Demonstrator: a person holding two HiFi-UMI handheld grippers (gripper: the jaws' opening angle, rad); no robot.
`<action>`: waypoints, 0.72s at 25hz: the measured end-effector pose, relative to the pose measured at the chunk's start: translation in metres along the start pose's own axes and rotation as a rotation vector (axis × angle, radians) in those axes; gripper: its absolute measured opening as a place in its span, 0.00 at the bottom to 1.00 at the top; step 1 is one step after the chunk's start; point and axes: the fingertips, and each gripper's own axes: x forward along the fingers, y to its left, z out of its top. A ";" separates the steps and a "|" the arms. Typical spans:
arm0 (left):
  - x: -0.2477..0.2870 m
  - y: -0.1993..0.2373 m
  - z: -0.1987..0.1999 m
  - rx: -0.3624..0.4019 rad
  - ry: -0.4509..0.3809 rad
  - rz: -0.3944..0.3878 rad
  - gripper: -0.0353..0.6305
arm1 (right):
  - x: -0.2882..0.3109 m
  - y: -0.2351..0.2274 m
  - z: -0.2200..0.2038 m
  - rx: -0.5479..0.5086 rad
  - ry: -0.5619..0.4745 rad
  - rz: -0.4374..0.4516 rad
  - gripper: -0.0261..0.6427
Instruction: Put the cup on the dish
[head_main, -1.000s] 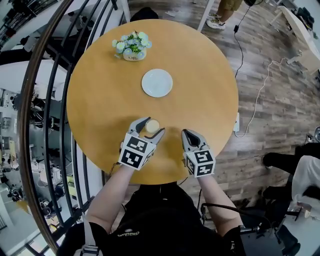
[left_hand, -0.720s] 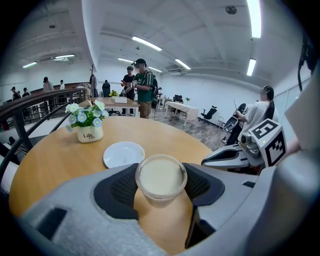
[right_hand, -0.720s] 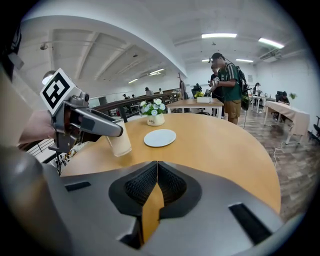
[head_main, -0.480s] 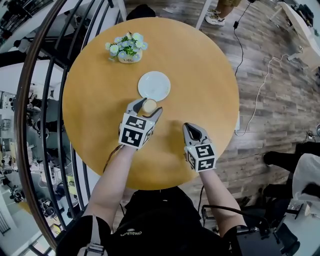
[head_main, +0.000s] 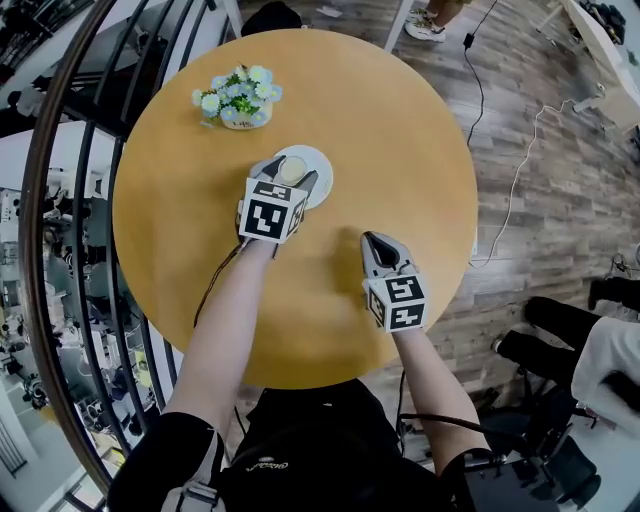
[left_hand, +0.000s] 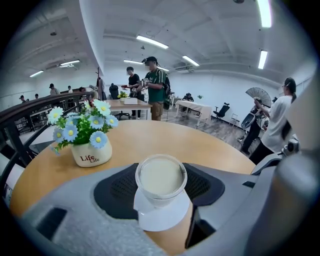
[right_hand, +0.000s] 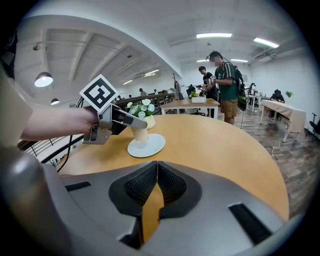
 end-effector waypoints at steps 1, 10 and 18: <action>0.006 0.003 -0.001 -0.005 0.007 0.000 0.46 | 0.006 -0.002 0.002 -0.001 0.000 -0.001 0.05; 0.027 0.008 -0.014 -0.009 0.053 0.006 0.46 | 0.015 -0.002 0.004 0.004 0.010 0.002 0.04; 0.031 0.012 -0.020 0.000 0.084 0.007 0.46 | 0.017 -0.004 -0.003 0.008 0.026 -0.005 0.05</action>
